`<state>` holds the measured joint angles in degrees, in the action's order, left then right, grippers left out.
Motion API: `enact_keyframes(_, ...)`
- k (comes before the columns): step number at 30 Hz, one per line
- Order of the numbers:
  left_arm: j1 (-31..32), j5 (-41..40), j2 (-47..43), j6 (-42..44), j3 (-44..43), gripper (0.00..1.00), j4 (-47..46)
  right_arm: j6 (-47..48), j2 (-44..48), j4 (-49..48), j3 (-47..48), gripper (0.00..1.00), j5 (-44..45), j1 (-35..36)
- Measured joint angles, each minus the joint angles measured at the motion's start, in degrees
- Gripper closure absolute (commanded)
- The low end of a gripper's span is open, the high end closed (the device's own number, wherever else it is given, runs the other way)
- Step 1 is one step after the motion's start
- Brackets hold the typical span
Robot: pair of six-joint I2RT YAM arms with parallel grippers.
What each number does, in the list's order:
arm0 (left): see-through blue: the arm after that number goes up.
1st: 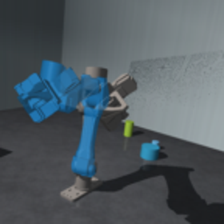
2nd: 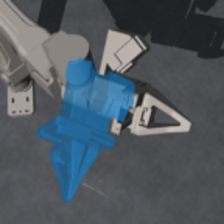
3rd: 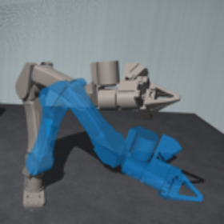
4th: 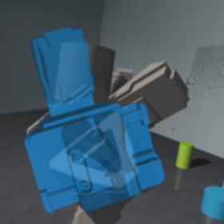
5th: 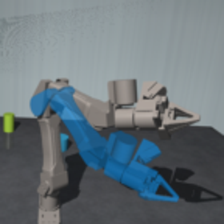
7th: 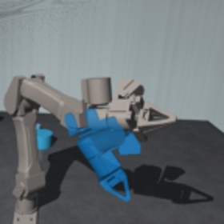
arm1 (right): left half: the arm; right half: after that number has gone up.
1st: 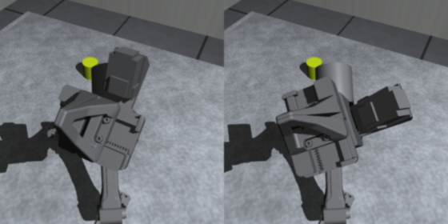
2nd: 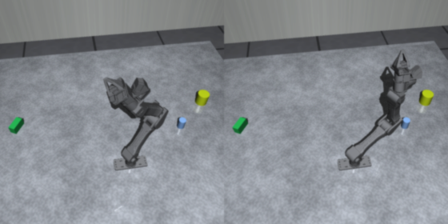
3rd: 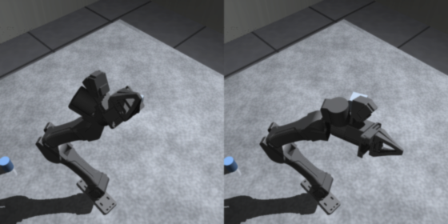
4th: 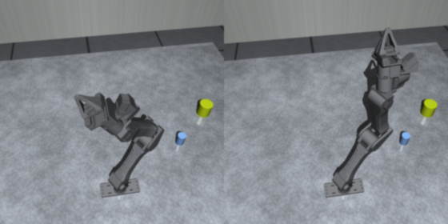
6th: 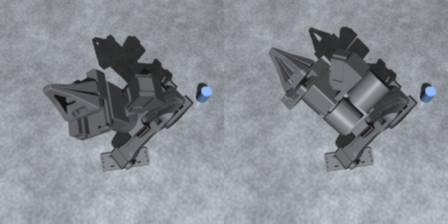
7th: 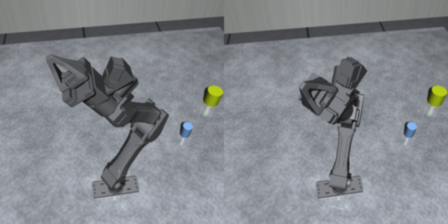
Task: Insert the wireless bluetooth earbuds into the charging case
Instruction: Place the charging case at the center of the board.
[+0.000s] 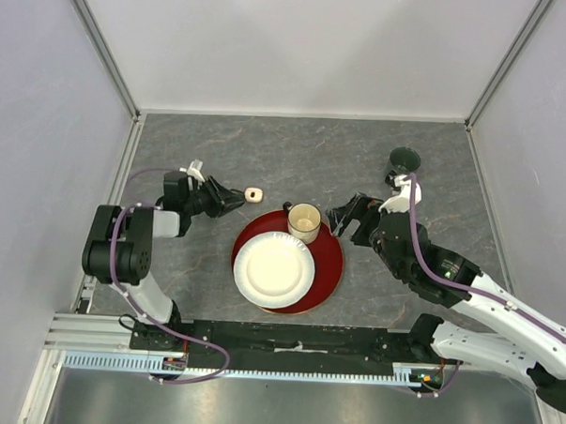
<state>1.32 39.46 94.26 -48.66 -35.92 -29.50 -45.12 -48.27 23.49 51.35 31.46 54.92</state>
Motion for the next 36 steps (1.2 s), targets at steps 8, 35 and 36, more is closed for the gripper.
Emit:
enact_keyframes(8, -0.6, -0.3, 7.1, -2.5, -0.3, 0.91, -2.3, 0.1, 1.2, 1.5, -0.3, 0.02, -0.1, 0.0)
enact_keyframes(35, -0.7, 1.2, 10.5, -2.5, -0.7, 0.33, -4.2, 0.8, -0.5, 1.9, -0.5, 0.02, 0.3, 0.0)
enact_keyframes(36, -0.7, 1.2, 10.2, -2.5, -0.4, 0.30, -4.3, 0.8, -0.4, 1.9, -0.5, 0.02, 0.3, 0.0)
